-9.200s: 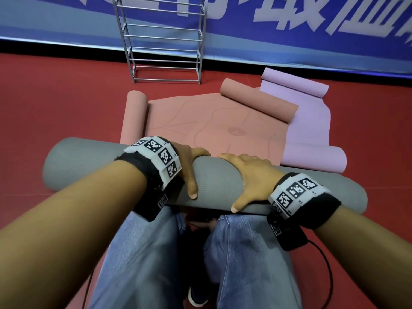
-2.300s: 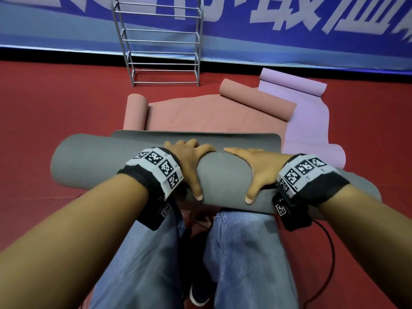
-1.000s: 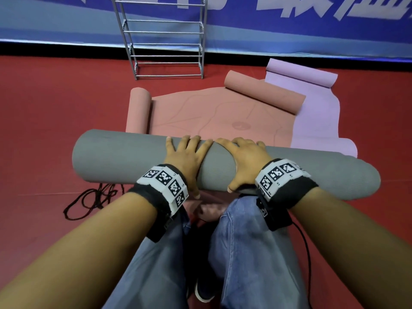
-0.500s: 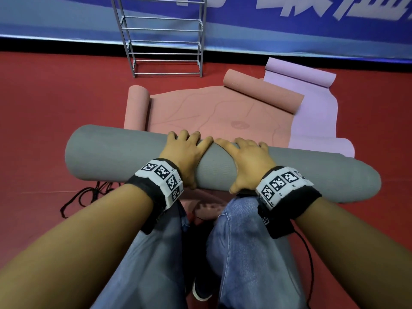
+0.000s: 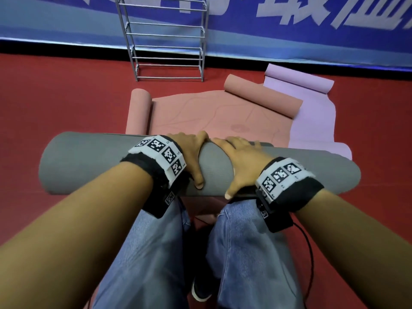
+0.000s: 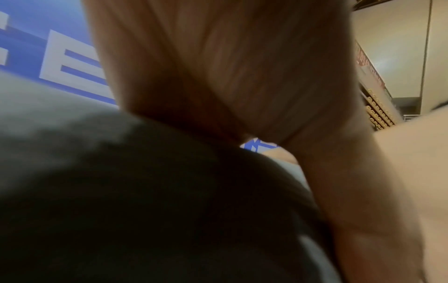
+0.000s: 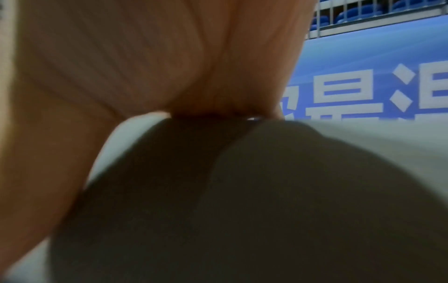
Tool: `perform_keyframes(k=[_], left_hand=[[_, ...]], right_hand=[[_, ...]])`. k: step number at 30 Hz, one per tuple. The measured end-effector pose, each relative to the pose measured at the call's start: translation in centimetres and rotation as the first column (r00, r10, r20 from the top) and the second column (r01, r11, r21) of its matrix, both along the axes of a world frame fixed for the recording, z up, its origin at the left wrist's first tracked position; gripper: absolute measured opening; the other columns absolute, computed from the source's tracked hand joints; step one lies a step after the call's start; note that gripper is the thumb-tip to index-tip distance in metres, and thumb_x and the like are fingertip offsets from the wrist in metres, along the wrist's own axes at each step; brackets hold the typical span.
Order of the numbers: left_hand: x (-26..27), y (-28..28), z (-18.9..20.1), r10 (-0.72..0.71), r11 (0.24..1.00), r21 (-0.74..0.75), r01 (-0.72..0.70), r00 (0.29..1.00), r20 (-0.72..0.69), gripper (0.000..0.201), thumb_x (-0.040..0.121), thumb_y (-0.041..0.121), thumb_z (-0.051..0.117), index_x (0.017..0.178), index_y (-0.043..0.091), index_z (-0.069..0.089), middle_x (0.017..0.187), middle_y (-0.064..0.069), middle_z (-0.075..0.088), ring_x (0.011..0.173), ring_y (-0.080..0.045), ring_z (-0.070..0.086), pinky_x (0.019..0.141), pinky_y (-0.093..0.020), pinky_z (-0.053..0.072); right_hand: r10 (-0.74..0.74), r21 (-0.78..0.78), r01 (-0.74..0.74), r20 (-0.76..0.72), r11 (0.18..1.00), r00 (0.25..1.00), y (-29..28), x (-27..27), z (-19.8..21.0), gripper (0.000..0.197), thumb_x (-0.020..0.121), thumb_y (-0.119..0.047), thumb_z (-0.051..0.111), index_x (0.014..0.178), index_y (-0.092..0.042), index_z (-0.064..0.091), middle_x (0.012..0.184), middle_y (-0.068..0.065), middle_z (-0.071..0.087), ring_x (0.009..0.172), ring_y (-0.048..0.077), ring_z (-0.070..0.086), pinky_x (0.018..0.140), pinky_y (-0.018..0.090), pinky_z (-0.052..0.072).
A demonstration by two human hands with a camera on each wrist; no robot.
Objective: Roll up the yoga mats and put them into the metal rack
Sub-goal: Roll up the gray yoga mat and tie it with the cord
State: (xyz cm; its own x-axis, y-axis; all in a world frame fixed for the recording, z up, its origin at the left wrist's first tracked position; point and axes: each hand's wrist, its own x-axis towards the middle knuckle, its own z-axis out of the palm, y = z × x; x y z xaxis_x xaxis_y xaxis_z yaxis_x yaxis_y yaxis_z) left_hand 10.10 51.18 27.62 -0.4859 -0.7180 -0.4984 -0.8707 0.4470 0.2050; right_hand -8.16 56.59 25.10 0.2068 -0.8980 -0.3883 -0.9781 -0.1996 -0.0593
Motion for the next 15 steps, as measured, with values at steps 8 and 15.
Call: perform_keyframes(k=[8,15], left_hand=[[0.6,2.3,-0.7,-0.040,0.979,-0.188,0.077,0.979,0.198,0.142,0.043,0.063,0.087,0.152,0.036,0.000,0.158,-0.003,0.012,0.145,-0.030,0.013,0.105,-0.074,0.012],[1.1,1.0,-1.6,-0.038,0.974,-0.218,0.067,0.990,0.136,0.128,0.044,0.055,0.090,0.145,0.028,0.017,0.140,0.000,0.040,0.130,-0.027,0.039,0.102,-0.070,0.024]], right_hand=[[-0.014,-0.021,0.016,0.102,1.000,0.995,-1.4,-0.5,-0.5,0.135,0.041,-0.060,0.088,0.149,-0.045,0.008,0.140,-0.002,0.044,0.129,0.024,0.042,0.105,0.055,0.032],[-0.013,0.040,0.010,0.087,0.999,0.996,-2.3,-0.1,-0.6,0.141,0.044,-0.056,0.090,0.153,-0.038,0.002,0.153,0.000,0.028,0.140,0.024,0.026,0.113,0.059,0.020]])
